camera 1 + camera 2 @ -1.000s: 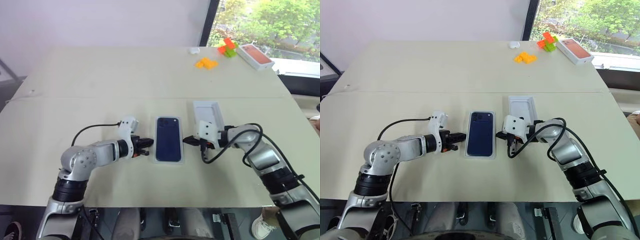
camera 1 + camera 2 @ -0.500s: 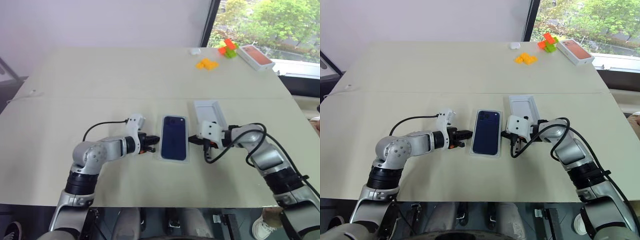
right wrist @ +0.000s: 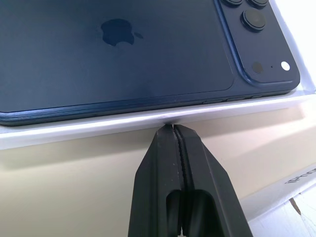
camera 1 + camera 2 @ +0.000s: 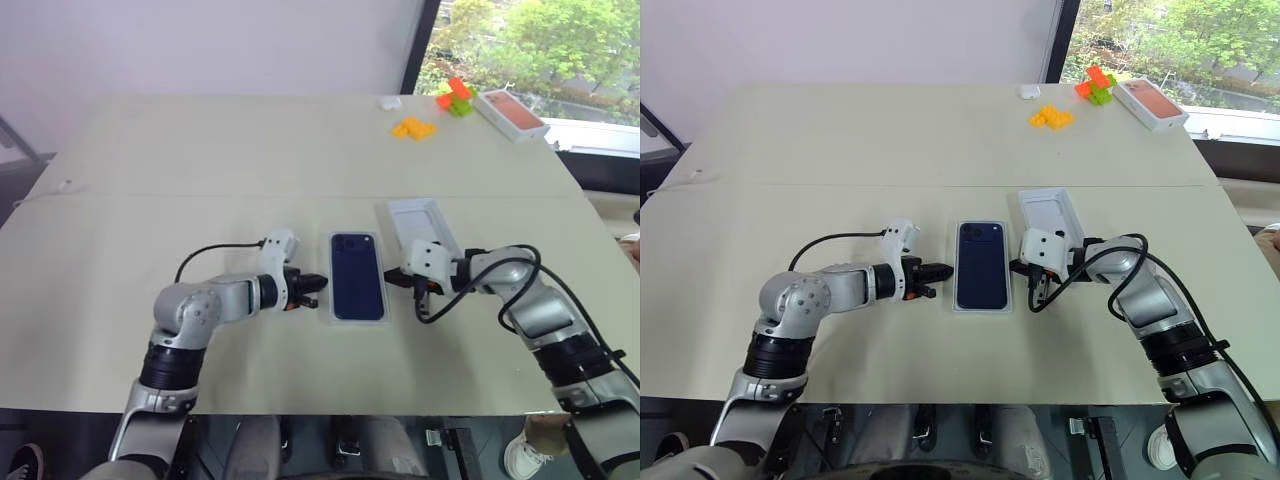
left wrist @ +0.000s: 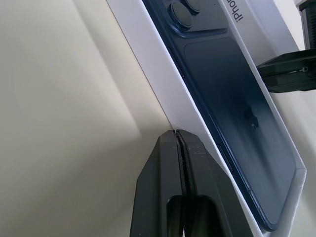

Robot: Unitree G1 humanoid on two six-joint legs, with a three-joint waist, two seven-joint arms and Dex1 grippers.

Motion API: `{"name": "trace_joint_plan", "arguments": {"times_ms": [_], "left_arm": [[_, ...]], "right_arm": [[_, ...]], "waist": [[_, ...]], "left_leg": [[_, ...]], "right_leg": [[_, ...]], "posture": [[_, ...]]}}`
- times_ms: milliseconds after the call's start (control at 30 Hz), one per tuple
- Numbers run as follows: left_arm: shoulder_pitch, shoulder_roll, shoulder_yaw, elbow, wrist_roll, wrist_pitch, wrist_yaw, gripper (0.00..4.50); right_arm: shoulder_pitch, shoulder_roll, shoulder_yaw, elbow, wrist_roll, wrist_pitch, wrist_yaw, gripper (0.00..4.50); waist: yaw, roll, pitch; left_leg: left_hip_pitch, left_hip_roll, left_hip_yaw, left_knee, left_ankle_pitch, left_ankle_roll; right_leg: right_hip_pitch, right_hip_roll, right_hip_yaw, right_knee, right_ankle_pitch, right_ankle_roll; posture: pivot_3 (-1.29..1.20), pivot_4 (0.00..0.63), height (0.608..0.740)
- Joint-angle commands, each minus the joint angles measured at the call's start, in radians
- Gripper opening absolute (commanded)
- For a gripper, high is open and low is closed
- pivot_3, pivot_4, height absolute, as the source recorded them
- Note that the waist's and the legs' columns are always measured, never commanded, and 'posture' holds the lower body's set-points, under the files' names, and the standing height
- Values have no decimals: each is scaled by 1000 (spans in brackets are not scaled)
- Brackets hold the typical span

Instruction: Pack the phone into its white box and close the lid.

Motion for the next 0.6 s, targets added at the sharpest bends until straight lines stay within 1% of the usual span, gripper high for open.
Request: {"name": "trace_joint_plan", "arguments": {"times_ms": [33,367,467,500,567,600], "left_arm": [[-1,-16,-10,-24,8,9,-14,68],[2,-16,-1,-33,32,8,-28,68],[9,-18,14,-53,24,17,-28,68],[10,-18,22,-58,22,18,-29,302],[6,-27,53,-62,16,11,-24,901],[1,-24,64,-67,12,15,-27,1293]], "right_arm": [[-6,-8,-16,-21,11,-1,13,34],[-12,-10,-20,-13,7,0,15,34],[-15,-9,-39,-5,34,16,26,34],[-21,-7,-50,2,43,18,23,9],[-37,-4,-70,8,65,47,29,558],[-41,-10,-76,5,71,56,36,865]], "waist": [[0,0,0],[0,0,0],[0,0,0],[-1,0,0],[-1,0,0],[-2,0,0]], "left_leg": [[0,0,0,0,0,0],[0,0,0,0,0,0],[0,0,0,0,0,0],[0,0,0,0,0,0],[0,0,0,-1,0,0],[0,0,0,-1,0,0]], "right_leg": [[0,0,0,0,0,0],[0,0,0,0,0,0],[0,0,0,0,0,0],[0,0,0,0,0,0],[0,0,0,0,0,0],[0,0,0,0,0,0]], "posture": [[0,150,737],[0,150,737],[0,150,737],[0,150,737],[0,150,737],[0,150,737]]}}
